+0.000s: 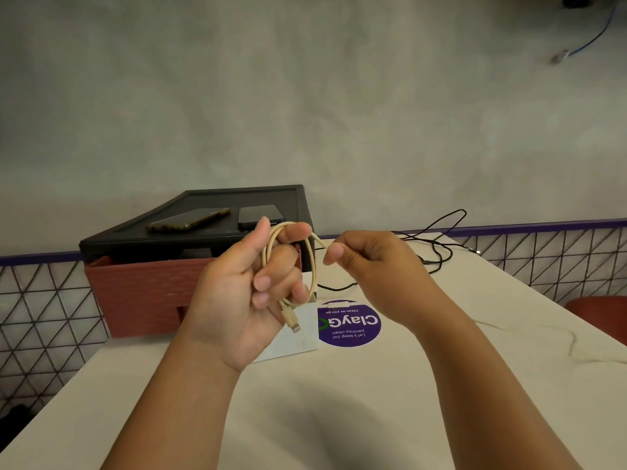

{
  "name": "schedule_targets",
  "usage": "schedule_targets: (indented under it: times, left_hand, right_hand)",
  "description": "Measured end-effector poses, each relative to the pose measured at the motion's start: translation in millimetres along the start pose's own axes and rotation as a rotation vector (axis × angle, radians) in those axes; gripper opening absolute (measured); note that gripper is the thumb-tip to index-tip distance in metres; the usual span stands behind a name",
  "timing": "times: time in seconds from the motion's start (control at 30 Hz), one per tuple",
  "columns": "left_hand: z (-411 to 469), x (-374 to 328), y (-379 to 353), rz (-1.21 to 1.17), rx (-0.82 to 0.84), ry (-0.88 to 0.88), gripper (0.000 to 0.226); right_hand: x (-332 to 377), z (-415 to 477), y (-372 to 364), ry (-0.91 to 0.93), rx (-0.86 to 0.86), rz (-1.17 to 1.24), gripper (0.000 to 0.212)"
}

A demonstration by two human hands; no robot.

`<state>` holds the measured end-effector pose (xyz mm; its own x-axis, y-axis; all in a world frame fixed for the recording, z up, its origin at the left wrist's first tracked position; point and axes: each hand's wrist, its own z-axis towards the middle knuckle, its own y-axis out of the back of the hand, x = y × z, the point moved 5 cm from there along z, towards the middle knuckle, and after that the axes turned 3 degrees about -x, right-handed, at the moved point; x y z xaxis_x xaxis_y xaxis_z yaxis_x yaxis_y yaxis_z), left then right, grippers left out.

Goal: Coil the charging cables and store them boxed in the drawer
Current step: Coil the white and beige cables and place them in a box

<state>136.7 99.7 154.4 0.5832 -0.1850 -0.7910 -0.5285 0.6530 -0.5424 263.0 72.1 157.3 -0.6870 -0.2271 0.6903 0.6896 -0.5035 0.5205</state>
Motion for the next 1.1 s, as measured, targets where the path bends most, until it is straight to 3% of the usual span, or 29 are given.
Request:
schedule_targets:
  times: [0.2,0.43,0.5,0.83,0.97,1.1]
  left_hand:
    - [-0.3,-5.5,2.9,-0.034,-0.04,-0.072,0.039]
    - [2.0,-12.0,9.8,0.177,-0.162,-0.277,0.026]
    - [2.2,-13.6,11.2,0.237,-0.165,-0.313,0.025]
    - [2.5,-13.9,14.6,0.317,-0.157,-0.351,0.023]
    - [5.8,-11.6,17.9,0.62,-0.185,-0.377,0.025]
    - [11.1,5.0,23.5,0.907,-0.195,-0.289,0.025]
  right_hand:
    - [7.8,-4.9,-21.8,0.036,0.147,-0.113,0.019]
    - [21.1,-15.4,-39.7,0.086,0.34,-0.251,0.033]
    - [20.2,-16.0,-39.5,0.067,0.377,-0.252,0.02]
    - [20.7,-19.3,-38.7,0.038,0.441,-0.278,0.026]
    - [26.0,-19.6,-27.1,0.053,0.377,-0.249,0.019]
    - [29.4,-18.1,-20.3,0.093,0.291,-0.182,0.017]
